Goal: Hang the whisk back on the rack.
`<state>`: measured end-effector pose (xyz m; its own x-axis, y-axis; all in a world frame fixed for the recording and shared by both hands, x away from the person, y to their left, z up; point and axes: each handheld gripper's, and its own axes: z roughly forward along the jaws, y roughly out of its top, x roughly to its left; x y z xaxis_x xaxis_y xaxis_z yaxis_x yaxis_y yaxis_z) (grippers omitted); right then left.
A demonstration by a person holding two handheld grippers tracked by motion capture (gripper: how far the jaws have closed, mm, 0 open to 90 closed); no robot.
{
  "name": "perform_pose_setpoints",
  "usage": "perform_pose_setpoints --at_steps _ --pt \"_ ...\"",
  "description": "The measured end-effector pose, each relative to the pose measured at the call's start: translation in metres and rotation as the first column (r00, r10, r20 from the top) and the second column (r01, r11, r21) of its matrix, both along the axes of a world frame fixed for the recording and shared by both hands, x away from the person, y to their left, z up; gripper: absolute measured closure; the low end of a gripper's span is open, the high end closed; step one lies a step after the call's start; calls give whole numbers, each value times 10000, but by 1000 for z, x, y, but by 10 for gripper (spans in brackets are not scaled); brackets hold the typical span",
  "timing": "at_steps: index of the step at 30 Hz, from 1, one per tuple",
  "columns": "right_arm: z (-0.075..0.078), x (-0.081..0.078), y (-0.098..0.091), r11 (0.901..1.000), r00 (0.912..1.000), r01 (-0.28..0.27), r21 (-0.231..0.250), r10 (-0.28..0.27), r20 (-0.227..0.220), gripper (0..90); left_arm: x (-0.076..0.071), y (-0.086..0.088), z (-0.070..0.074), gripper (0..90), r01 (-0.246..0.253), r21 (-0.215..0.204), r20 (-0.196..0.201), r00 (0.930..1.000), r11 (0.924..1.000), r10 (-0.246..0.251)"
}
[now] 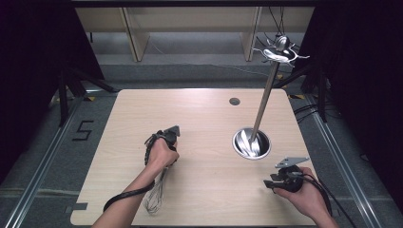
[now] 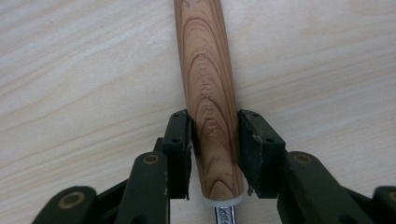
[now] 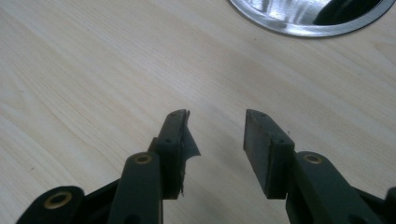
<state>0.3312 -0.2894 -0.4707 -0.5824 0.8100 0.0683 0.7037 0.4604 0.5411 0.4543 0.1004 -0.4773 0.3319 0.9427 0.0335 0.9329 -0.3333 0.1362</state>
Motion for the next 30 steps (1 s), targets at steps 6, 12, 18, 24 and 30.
perform_pose_setpoints --at_steps 6,12,18,24,30 --pt "0 0 1 9999 9999 105 61 -105 -39 602 -1 2 2 603 95 -139 -172 9998 9999 -97" --pt "0 0 0 10000 10000 -50 -37 50 -3 601 -4 7 -1 569 -45 -133 -424 9991 9999 39" --pt "-1 0 1 9999 9999 59 131 -60 91 601 -4 8 -2 655 107 -254 -292 9995 9996 -114" --pt "0 0 0 10000 10000 -49 -27 49 25 601 -4 13 0 681 254 -575 -350 9990 9980 -275" --pt "0 0 0 10000 10000 -2 46 1 77 601 -8 22 3 682 148 -1034 -55 9999 9945 -154"
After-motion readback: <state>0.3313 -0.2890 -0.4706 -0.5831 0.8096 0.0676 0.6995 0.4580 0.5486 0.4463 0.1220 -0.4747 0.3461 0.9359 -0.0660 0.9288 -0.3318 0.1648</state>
